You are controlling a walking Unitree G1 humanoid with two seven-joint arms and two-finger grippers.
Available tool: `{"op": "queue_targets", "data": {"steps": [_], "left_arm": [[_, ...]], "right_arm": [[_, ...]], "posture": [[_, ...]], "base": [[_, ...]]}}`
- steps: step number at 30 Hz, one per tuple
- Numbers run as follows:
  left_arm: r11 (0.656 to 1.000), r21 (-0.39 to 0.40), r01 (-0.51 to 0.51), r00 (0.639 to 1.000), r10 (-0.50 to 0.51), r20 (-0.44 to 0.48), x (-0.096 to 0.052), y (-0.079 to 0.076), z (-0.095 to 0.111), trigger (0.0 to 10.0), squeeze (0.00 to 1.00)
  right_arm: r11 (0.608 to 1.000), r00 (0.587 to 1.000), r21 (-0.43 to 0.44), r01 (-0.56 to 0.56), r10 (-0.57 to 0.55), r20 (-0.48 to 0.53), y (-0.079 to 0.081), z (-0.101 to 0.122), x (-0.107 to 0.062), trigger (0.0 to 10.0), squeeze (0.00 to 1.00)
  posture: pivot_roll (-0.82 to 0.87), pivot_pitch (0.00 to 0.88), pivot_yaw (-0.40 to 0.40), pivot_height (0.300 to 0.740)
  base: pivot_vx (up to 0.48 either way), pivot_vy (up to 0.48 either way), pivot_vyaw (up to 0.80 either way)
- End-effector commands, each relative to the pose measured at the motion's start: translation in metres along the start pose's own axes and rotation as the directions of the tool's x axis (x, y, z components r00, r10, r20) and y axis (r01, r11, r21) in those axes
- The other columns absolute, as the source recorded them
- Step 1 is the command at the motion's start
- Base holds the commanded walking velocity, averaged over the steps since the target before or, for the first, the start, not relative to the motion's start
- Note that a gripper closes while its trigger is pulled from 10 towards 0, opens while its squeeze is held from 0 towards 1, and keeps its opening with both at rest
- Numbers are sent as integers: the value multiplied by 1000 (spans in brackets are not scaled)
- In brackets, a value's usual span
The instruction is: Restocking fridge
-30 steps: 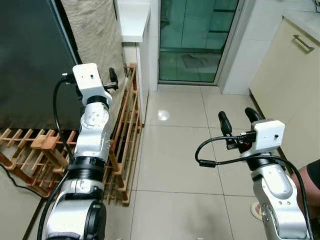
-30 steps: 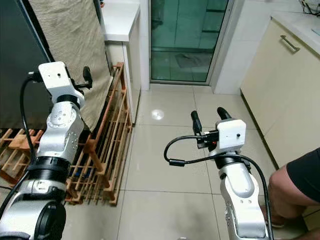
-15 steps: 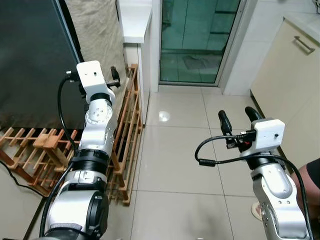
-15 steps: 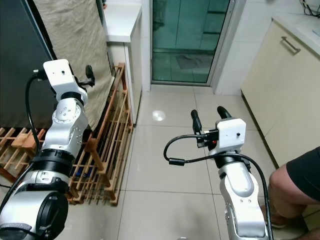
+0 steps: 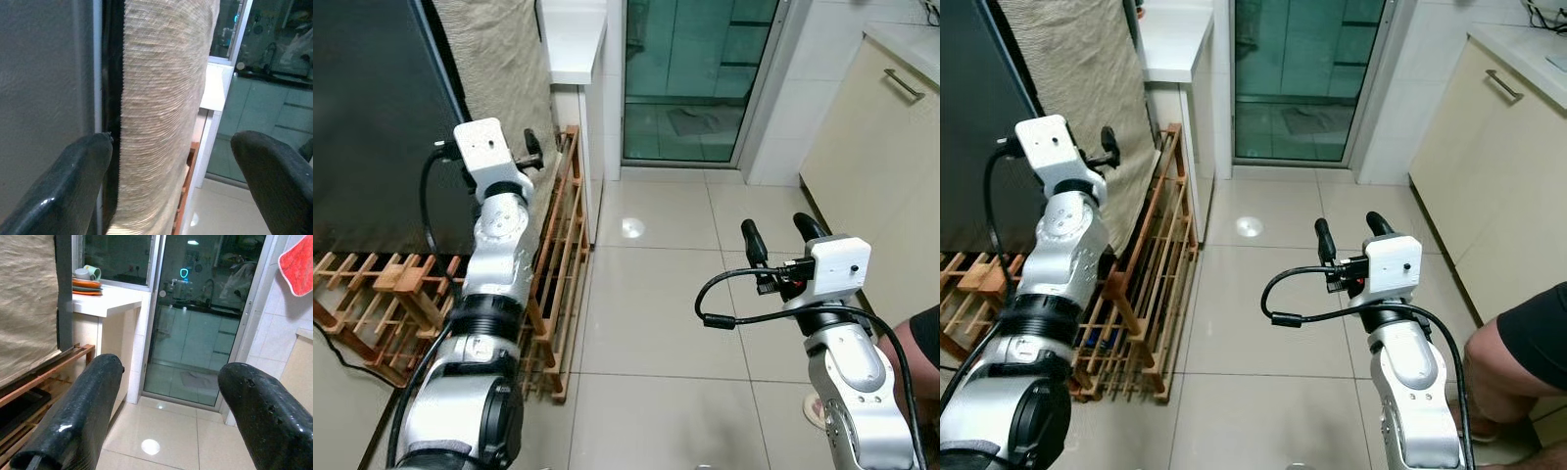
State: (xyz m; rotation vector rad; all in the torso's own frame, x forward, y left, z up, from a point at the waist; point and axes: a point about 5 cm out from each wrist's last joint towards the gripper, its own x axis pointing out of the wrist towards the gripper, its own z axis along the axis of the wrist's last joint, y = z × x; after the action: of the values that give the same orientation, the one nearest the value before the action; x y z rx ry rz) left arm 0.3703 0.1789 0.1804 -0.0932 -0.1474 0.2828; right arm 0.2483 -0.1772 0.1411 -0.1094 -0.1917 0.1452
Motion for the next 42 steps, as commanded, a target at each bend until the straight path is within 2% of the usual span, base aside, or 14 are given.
{"op": "queue_targets", "data": {"steps": [1,7,15,18,19,21,22,25,33,36,37,38,40,42], "left_arm": [[1000,10,11,1000,-11,3,-2,2,3,10000,0],[1000,-1,18,1000,-18,-8,-7,0,2,10000,0],[1000,-7,15,999,-15,-37,-5,-5,-2,10000,0],[998,-33,54,997,-56,-53,-2,-16,-3,10000,0],[992,-62,114,992,-117,-53,-1,-26,-1,10000,0],[988,-73,134,989,-138,-49,0,-30,0,10000,0],[972,-78,220,973,-224,-51,2,-44,2,10000,0],[947,-95,306,948,-312,-55,5,-64,2,10000,0],[926,-89,367,924,-374,-81,0,-87,-4,10000,0],[895,-142,424,895,-438,-90,-8,-109,-7,10000,0],[895,-142,424,895,-438,-90,-8,-109,-7,10000,0],[859,-190,476,865,-496,-74,-14,-125,-6,10000,0],[841,-211,497,852,-519,-63,-17,-131,-5,10000,0],[771,-281,571,799,-601,-26,-25,-148,1,10000,0]], "right_arm": [[1000,1000,-2,3,-3,18,1,5,1,10000,0],[1000,1000,2,-7,6,13,3,3,1,10000,0],[1000,1000,2,-10,10,14,3,3,2,10000,0],[1000,1000,1,-9,9,14,3,3,2,10000,0],[1000,1000,0,-7,7,15,2,4,2,10000,0],[1000,1000,-1,-7,7,15,2,4,2,10000,0],[1000,1000,-2,-5,5,16,2,4,3,10000,0],[1000,1000,-1,-6,6,21,3,5,5,10000,0],[1000,1000,1,-6,6,29,4,6,9,10000,0],[1000,999,0,-6,6,32,4,6,10,10000,0],[1000,999,0,-6,6,32,4,6,10,10000,0],[1000,999,-1,-5,5,35,4,7,12,10000,0],[1000,999,-2,-5,5,37,4,7,13,10000,0],[1000,999,-3,-4,4,40,4,7,14,10000,0]], "posture": [[-210,0,34,740],[-191,0,26,740],[-191,0,26,740],[-191,0,26,740],[-203,0,24,740],[-203,0,24,740],[-203,0,23,740],[-201,0,22,740],[-199,0,23,740],[-201,0,27,740],[-201,0,27,740],[-206,0,30,740],[-206,0,30,740],[-206,0,30,740]], "base": [[0,0,0],[0,0,0],[0,0,0],[0,0,0],[0,0,0],[0,0,0],[0,0,0],[0,0,0],[0,0,0],[0,0,0],[0,0,0],[0,0,0],[0,0,0],[0,0,0]]}}
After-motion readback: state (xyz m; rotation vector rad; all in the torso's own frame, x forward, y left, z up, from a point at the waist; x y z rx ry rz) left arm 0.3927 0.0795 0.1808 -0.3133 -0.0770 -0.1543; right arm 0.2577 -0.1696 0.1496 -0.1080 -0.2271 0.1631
